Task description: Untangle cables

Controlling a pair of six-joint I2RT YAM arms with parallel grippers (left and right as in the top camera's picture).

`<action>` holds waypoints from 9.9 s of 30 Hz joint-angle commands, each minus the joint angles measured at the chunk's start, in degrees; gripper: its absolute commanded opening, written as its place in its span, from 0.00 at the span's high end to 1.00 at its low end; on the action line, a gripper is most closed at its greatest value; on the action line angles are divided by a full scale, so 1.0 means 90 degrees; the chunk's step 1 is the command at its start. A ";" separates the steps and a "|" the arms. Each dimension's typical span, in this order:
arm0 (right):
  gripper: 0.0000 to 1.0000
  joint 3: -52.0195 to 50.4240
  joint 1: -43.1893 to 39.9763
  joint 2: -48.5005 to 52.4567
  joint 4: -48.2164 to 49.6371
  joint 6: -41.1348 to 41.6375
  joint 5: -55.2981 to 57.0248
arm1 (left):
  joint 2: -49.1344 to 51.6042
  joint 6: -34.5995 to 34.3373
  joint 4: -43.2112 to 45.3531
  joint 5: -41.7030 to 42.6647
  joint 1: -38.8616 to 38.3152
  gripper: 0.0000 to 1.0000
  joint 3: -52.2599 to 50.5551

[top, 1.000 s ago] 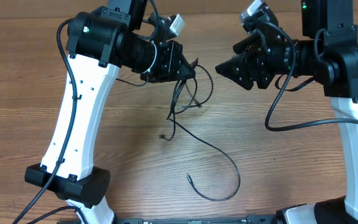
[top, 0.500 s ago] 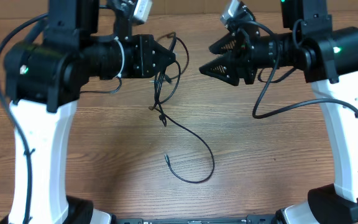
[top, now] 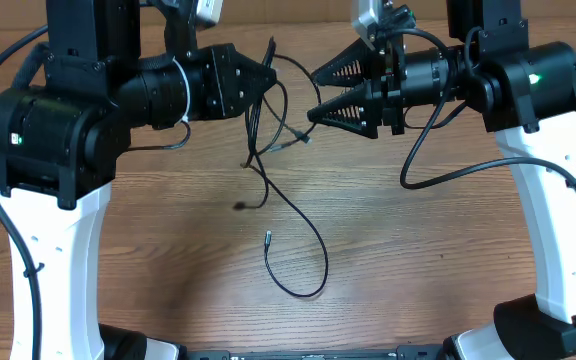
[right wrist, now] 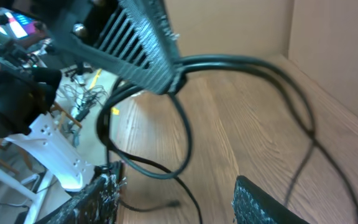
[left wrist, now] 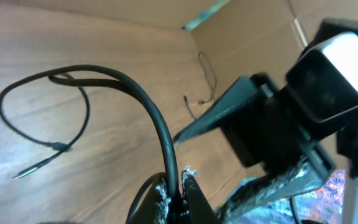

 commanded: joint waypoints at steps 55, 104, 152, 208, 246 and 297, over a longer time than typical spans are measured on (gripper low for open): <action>0.30 0.0032 0.0039 0.0194 0.1168 0.0792 0.0510 | -0.0044 -0.0488 0.0682 0.0359 -0.0325 0.96 0.0119; 0.40 0.0044 -0.0714 0.0019 0.1819 0.2249 -0.0189 | -0.0019 -0.0612 0.0447 -0.0277 -0.0563 0.95 0.0119; 0.96 0.0046 0.0517 -0.0495 0.0537 0.0066 0.0993 | 0.0129 -0.1693 0.0243 -0.1807 -0.0614 0.89 0.0114; 0.96 0.0044 0.0520 -0.1173 0.1052 0.3577 0.5221 | 0.0920 0.0325 -0.0243 -0.0063 -0.0877 0.86 0.0114; 0.96 0.0044 0.0517 -0.1173 0.0984 0.4622 0.4046 | 0.0920 0.0979 -0.0257 -0.0306 -0.0954 0.96 0.0114; 0.96 0.0041 0.0517 -0.0454 0.0039 0.0066 0.3733 | 0.0920 0.0282 -0.0525 0.0248 -0.1039 0.96 0.0114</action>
